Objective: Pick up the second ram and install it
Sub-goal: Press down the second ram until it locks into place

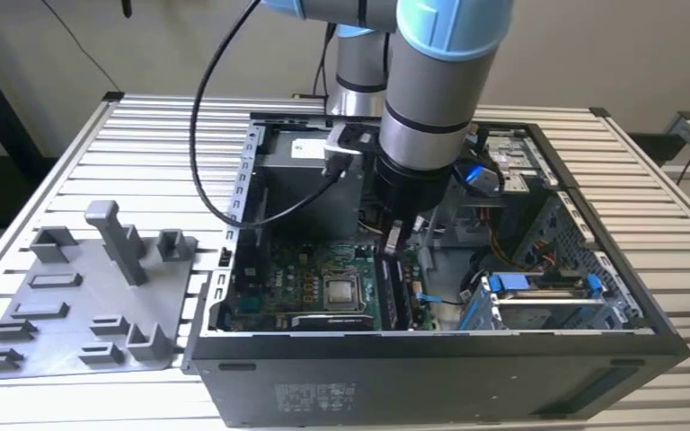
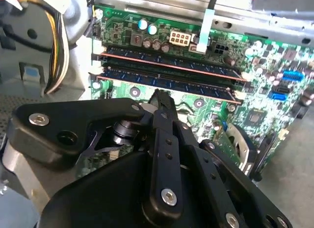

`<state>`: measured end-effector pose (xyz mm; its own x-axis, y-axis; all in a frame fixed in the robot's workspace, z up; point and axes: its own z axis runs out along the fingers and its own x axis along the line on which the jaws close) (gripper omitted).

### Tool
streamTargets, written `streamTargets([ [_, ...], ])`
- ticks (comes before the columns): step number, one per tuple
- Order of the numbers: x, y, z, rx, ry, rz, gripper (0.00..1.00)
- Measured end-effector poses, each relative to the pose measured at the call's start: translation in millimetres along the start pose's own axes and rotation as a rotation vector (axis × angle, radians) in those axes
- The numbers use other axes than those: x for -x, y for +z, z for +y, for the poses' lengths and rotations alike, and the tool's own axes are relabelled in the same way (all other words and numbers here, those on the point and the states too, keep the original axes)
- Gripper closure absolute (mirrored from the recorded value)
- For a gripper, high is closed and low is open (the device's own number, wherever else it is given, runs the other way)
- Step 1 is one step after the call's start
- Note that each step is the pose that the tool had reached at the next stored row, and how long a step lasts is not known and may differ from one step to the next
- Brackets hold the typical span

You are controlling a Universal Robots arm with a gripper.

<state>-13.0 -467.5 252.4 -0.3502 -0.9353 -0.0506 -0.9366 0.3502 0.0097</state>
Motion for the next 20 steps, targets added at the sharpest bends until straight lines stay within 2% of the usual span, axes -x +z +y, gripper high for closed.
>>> streamTargets([
  [10,0.0,0.9,0.0,0.0037,-0.182,-0.0004,0.89],
  [16,0.0,1.5,0.0,-0.0012,-0.292,-0.0025,0.89],
  [20,0.0,1.7,-0.1,-0.0043,-0.338,-0.0036,0.89],
])
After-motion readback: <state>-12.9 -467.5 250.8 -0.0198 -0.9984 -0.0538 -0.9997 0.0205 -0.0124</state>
